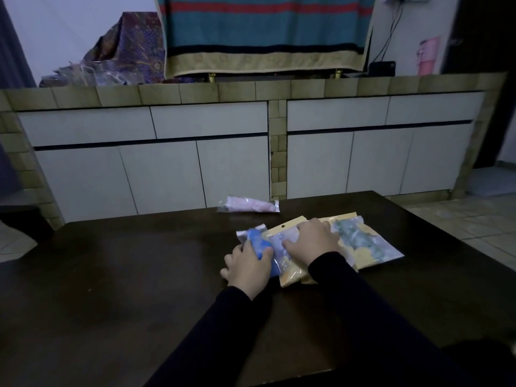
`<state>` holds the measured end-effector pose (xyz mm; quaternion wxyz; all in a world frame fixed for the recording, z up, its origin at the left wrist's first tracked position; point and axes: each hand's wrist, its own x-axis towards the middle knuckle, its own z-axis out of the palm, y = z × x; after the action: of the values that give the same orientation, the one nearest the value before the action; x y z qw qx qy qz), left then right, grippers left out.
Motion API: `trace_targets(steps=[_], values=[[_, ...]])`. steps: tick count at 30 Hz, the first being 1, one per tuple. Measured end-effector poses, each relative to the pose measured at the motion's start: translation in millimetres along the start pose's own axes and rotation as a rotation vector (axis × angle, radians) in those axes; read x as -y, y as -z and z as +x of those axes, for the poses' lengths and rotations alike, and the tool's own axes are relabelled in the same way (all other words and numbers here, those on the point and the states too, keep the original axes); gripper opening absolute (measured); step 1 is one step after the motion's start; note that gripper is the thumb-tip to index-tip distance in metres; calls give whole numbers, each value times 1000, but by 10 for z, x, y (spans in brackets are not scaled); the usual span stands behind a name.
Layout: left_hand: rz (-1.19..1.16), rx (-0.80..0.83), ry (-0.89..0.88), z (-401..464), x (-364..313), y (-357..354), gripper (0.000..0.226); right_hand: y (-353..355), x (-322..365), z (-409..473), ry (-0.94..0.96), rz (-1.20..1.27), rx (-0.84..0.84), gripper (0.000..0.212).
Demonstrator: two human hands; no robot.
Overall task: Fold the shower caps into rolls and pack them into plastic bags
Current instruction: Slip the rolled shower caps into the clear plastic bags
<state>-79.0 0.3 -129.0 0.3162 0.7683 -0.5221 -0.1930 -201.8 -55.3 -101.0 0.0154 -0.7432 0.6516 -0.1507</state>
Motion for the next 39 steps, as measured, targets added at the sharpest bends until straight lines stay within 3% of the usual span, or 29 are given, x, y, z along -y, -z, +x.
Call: trace_targets(steps=[6, 12, 16, 19, 29, 31, 36, 39], values=[[124, -11, -24, 35, -13, 30, 47, 17, -27, 57, 23, -65, 8, 54], [-138, -187, 37, 384, 140, 165, 48, 162, 217, 324, 97, 1, -52, 47], [-246, -291, 81, 681, 230, 192, 32, 131, 482, 586, 175, 101, 65, 30], [-275, -343, 87, 922, 268, 190, 25, 59, 634, 837, 216, 160, 134, 29], [-14, -456, 86, 1758, 311, 108, 19, -291, 847, 1997, 200, 120, 135, 29], [26, -447, 119, 1851, 296, 69, 19, -386, 898, 2136, 204, 120, 158, 32], [3, -400, 212, 2042, 303, 42, 46, -526, 1023, 2333, 283, 125, 328, 39], [-22, -352, 196, 2087, 326, 56, 30, -584, 1041, 2352, 288, 146, 402, 41]])
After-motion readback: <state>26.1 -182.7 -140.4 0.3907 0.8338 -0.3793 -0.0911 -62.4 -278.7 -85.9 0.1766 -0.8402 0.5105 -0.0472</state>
